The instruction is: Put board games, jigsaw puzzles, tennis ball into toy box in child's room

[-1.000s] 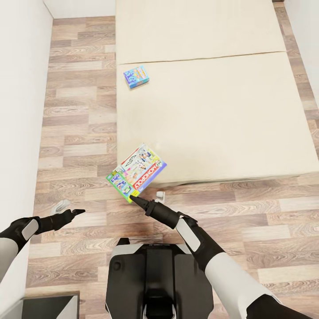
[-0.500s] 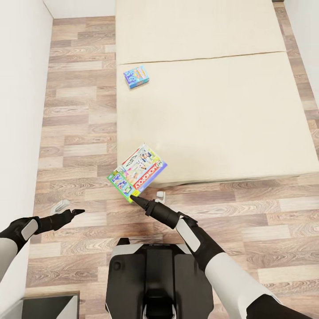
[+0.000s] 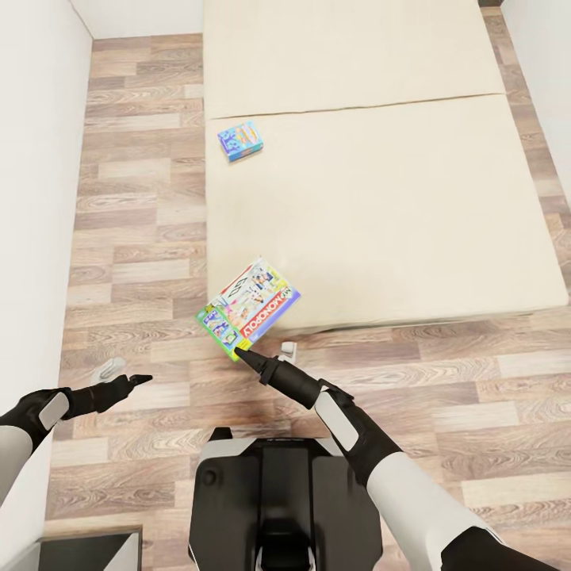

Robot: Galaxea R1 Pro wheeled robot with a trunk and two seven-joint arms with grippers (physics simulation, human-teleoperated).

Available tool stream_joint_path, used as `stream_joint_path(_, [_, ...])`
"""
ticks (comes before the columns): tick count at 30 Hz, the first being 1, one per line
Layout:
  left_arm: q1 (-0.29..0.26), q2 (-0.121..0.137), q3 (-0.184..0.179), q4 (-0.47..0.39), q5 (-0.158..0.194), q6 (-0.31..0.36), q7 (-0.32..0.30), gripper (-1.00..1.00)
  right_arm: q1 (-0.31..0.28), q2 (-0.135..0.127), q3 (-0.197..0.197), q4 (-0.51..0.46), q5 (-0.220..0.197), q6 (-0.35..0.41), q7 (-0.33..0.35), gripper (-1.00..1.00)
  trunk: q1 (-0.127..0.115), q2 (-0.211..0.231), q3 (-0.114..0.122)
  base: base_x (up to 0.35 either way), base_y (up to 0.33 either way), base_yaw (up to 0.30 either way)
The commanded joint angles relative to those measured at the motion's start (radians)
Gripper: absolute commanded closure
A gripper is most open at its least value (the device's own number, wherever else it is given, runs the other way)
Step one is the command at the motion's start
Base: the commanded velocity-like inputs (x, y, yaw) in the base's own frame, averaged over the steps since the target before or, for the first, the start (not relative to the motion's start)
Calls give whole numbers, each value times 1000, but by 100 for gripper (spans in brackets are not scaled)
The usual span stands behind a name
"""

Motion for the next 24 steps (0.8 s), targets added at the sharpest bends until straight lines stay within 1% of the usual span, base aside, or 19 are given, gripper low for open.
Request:
stream_joint_path(1, [0, 0, 0, 0, 8, 8, 0, -100, -1, 0, 1, 1, -10, 10, 2, 100, 1, -1, 0, 0, 0, -100])
stream_joint_path(20, [0, 0, 0, 0, 8, 8, 0, -100, 1, 0, 2, 1, -9, 7, 1, 100, 1, -1, 29, 0, 0, -112])
stream_joint_path(24, [0, 0, 0, 0, 9, 8, 0, -100, 1, 0, 3, 1, -9, 7, -8, 100, 1, -1, 35, 0, 0, -51])
